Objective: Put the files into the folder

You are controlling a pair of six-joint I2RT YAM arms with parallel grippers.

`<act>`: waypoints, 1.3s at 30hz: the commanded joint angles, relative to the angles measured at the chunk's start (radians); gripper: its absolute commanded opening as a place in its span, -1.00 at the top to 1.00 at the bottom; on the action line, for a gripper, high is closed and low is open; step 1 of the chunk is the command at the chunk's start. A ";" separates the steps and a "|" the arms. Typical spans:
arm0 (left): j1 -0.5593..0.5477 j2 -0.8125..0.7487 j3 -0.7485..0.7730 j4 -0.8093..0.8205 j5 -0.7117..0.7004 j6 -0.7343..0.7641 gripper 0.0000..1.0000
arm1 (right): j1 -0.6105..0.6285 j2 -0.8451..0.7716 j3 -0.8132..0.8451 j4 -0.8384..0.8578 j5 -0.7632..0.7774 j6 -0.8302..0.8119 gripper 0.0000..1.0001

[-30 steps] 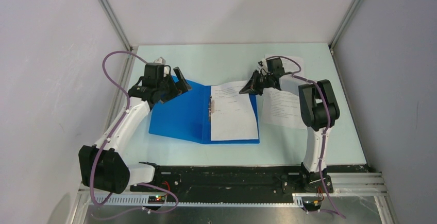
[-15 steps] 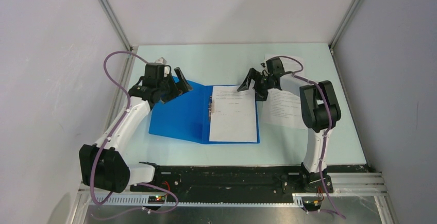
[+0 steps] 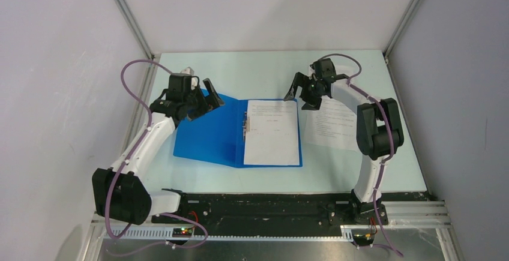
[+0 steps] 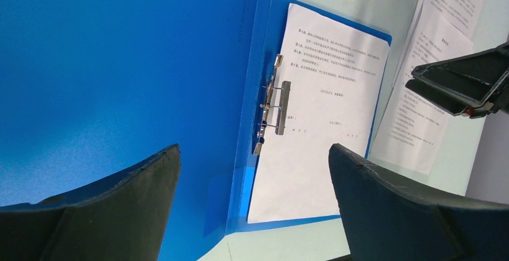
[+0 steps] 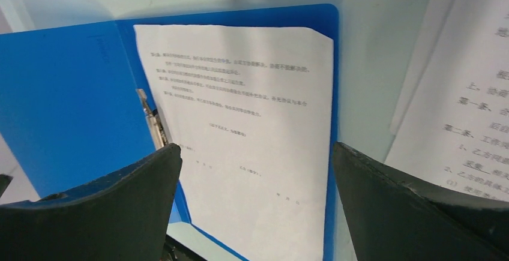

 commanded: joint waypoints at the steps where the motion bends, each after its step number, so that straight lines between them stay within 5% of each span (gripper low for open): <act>1: 0.004 -0.009 0.010 0.013 0.020 0.005 -0.94 | 0.003 -0.017 0.032 -0.055 0.081 -0.023 -0.99; 12: -0.023 -0.014 0.012 0.012 0.026 0.004 -0.94 | 0.010 -0.049 0.010 -0.073 0.228 -0.006 -0.99; 19: -0.235 0.077 0.149 0.008 -0.065 -0.016 -0.98 | -0.216 -0.261 -0.131 -0.108 0.353 -0.064 -0.99; 28: -0.510 0.562 0.647 0.014 0.067 -0.067 -0.97 | -0.628 -0.415 -0.436 -0.043 0.226 -0.086 -0.99; 39: -0.609 1.091 1.167 0.024 0.262 -0.212 -0.96 | -0.688 -0.291 -0.490 0.077 -0.007 -0.053 -0.98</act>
